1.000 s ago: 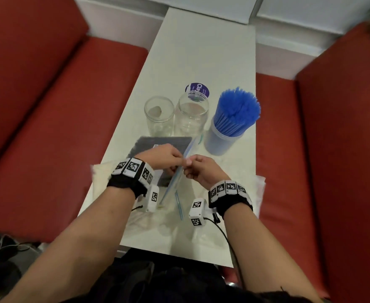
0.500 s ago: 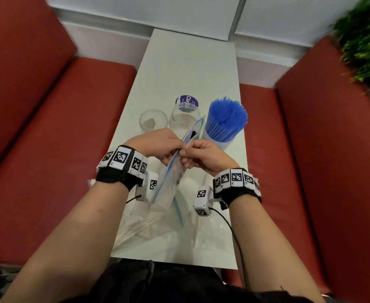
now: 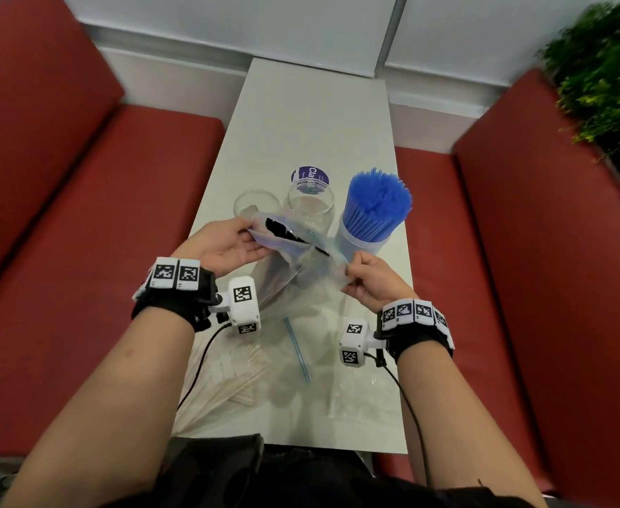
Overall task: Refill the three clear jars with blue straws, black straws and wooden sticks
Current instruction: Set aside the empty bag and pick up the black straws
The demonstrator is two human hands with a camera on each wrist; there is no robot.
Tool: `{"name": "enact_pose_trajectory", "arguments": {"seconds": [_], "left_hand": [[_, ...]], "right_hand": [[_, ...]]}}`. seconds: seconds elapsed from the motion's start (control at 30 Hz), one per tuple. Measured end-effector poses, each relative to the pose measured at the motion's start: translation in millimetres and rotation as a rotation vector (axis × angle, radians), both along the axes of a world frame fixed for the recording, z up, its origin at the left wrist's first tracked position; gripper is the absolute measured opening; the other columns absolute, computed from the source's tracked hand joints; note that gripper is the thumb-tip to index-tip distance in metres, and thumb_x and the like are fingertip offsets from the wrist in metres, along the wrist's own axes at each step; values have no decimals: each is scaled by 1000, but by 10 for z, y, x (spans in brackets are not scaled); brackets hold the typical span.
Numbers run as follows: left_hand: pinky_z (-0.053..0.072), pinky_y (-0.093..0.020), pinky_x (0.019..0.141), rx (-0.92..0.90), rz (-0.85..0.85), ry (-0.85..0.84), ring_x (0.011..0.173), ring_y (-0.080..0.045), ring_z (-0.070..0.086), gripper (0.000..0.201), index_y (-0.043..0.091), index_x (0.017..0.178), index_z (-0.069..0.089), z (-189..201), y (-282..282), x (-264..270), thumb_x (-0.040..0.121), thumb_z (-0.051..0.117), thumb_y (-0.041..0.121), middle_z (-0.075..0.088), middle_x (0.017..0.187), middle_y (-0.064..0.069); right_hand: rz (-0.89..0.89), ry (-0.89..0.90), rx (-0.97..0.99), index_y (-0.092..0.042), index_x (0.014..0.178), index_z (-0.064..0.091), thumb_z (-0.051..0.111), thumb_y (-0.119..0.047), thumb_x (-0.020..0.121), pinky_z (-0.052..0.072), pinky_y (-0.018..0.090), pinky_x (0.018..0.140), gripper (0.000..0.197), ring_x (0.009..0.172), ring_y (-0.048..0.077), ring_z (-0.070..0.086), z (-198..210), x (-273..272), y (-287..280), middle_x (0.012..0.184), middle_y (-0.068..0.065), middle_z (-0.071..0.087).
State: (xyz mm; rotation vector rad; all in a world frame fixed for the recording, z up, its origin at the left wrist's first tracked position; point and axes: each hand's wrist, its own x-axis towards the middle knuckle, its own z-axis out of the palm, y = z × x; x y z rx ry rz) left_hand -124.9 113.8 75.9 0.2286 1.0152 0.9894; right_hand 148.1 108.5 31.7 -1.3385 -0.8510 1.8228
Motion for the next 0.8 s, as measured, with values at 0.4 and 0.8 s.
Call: {"name": "enact_pose_trajectory", "arguments": {"seconds": [0.4,0.8], "left_hand": [[18,-15,29,41,-352,362,32,-3,18,27,30,106,62,-182,-199,185,101,47,52,25,44,12],[51,-31,76,10,-78,100,71,-15,66,33,16,79,57,-261,-119,422,106,46,30,70,74,-2]], "right_hand": [[-174,472,-298,-15,91,47,37,-5,103,37,21,42,19,45,11,38,46,-226,-25,56,0,40],[46,-75,-87,-22,65,69,56,-53,98,36,19,40,47,40,10,45,-19,-369,-29,51,-1,51]]}}
